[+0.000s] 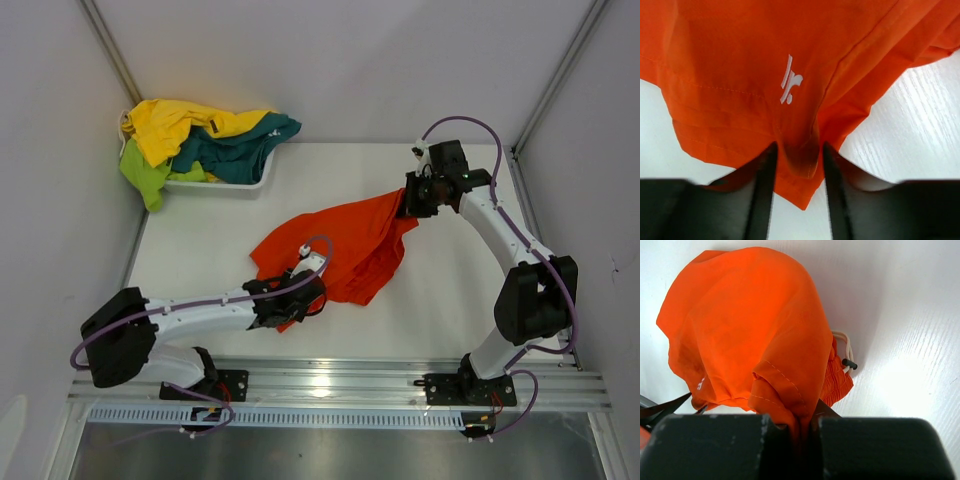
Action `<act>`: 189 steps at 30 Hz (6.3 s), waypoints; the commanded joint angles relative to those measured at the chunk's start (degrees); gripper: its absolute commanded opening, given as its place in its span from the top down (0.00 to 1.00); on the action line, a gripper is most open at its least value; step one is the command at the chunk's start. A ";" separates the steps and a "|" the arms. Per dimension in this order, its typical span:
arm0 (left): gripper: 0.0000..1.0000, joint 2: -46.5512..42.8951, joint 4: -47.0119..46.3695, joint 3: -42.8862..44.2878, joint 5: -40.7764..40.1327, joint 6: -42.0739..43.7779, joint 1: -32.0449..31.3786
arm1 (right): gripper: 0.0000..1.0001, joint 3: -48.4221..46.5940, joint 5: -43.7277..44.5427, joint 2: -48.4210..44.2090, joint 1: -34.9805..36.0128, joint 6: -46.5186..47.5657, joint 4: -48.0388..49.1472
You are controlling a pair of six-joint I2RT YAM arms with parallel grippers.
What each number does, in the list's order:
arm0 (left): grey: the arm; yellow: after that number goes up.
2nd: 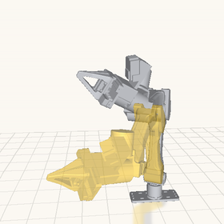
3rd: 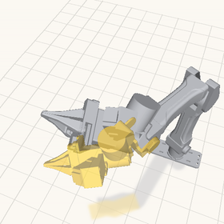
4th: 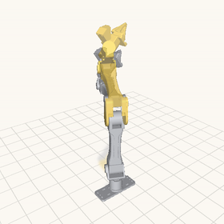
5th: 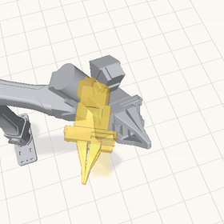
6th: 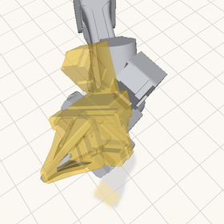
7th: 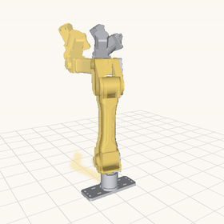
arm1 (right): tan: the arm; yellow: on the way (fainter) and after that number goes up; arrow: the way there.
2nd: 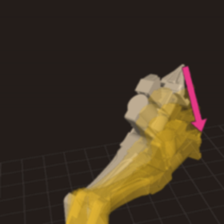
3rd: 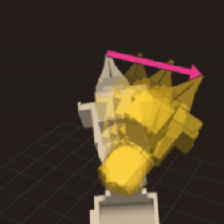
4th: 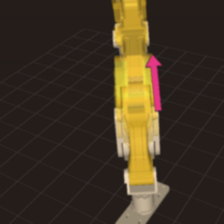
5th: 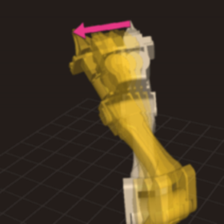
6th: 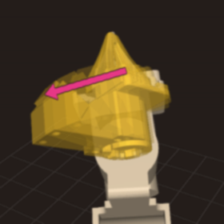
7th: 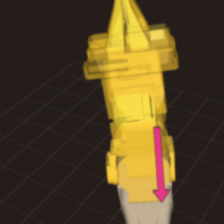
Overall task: Fold and stack the shorts
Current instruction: Move the shorts to the center of the board, then flatten the shorts out
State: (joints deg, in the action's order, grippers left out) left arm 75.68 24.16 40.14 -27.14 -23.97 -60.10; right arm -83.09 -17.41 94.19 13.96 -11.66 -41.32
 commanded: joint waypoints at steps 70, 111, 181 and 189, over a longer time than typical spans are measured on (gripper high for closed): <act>1.00 -9.06 -10.89 4.95 -6.44 -0.56 37.60 | 0.40 43.28 28.65 -25.73 64.88 -13.65 16.18; 1.00 -9.06 -7.64 19.32 -3.28 -2.40 37.60 | 1.00 22.73 45.71 -31.07 46.29 -5.31 1.25; 1.00 -10.31 4.68 64.25 6.40 11.93 37.77 | 1.00 -34.33 18.24 -20.56 17.56 5.69 -4.76; 1.00 10.09 4.59 93.78 12.53 12.71 38.91 | 1.00 -57.72 -11.39 -3.05 -5.59 -5.62 3.50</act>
State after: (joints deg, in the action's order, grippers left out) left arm 86.30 33.76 123.68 -17.43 -13.30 -21.85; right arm -134.30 -14.92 93.14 11.31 -11.35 -48.18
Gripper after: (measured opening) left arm 0.007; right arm 0.032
